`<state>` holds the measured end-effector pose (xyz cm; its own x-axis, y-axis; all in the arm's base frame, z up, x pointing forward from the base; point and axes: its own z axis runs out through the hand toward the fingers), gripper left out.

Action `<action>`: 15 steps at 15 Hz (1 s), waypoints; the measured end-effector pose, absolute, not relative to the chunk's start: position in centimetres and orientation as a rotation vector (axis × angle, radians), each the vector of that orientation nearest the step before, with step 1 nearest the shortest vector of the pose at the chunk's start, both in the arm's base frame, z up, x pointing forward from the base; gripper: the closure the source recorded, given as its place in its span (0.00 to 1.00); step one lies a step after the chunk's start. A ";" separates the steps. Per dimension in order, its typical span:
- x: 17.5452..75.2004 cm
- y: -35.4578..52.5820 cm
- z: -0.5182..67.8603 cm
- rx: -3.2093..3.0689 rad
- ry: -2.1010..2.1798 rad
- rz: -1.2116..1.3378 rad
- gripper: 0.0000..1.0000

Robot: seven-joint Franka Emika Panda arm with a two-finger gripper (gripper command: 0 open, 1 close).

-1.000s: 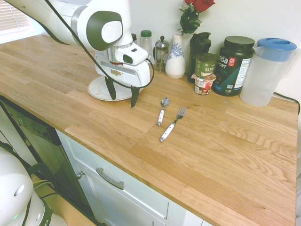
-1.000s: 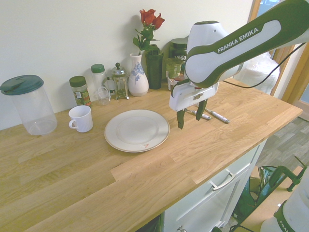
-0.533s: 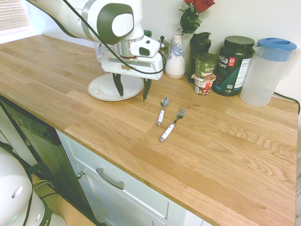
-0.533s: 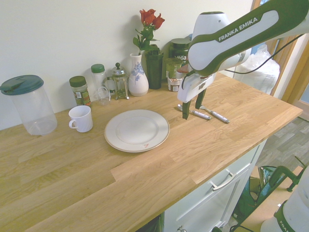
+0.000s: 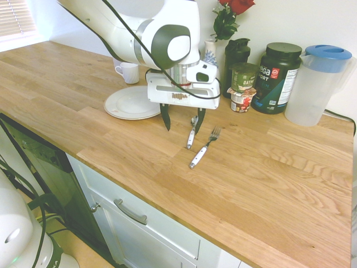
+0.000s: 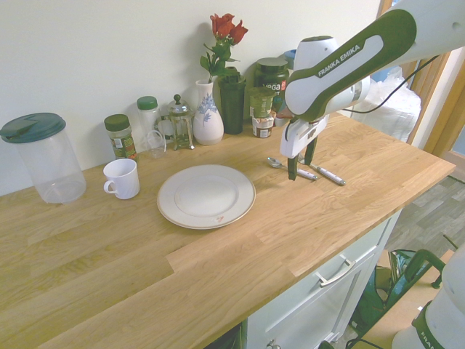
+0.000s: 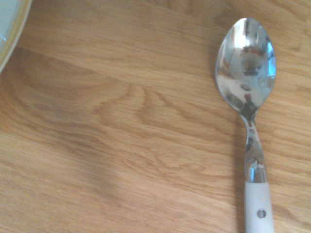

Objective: Put the spoon into the plate

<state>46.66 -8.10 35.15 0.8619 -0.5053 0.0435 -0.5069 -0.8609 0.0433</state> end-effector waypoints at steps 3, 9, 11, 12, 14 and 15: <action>47.0 -8.3 34.2 2.979 -0.798 0.035 1.00; 48.9 -8.1 33.6 2.976 -0.764 0.039 1.00; 49.4 -8.0 33.4 2.977 -0.759 0.034 1.00; 49.6 -8.0 33.4 2.977 -0.760 0.033 1.00; 49.7 -8.0 33.3 2.977 -0.761 0.029 1.00; 49.7 -8.0 33.3 2.977 -0.761 0.028 1.00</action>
